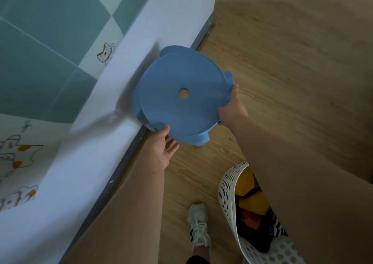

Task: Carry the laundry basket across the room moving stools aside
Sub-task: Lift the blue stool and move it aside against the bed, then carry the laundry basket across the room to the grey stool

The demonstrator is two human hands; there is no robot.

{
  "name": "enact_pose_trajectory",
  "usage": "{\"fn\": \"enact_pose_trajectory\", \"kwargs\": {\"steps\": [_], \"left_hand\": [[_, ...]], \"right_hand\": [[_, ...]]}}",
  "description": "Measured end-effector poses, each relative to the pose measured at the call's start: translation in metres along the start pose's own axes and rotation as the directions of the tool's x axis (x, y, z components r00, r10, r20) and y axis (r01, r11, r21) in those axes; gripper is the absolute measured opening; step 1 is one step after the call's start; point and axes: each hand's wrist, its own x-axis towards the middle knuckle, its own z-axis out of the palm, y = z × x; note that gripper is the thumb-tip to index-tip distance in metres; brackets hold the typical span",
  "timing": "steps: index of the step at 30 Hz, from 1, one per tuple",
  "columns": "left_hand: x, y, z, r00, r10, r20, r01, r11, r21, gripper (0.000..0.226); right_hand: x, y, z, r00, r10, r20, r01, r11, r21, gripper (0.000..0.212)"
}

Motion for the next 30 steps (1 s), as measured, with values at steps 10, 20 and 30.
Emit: {"fn": "enact_pose_trajectory", "kwargs": {"steps": [10, 20, 30], "left_hand": [[-0.034, -0.048, 0.014, 0.989, 0.058, -0.137, -0.004, 0.933, 0.361, 0.056], [-0.080, -0.193, 0.056, 0.998, -0.052, -0.028, 0.055, 0.641, 0.765, 0.049], [-0.091, -0.274, 0.051, 0.978, 0.150, -0.147, 0.042, 0.545, 0.837, 0.034]], "right_hand": [[-0.026, 0.062, -0.025, 0.994, 0.018, -0.105, -0.013, 0.999, 0.052, 0.068], [-0.080, 0.244, -0.106, 0.952, 0.205, -0.226, -0.236, 0.964, -0.122, 0.047], [-0.128, 0.377, -0.158, 0.847, 0.433, -0.308, -0.475, 0.877, -0.072, 0.058]]}}
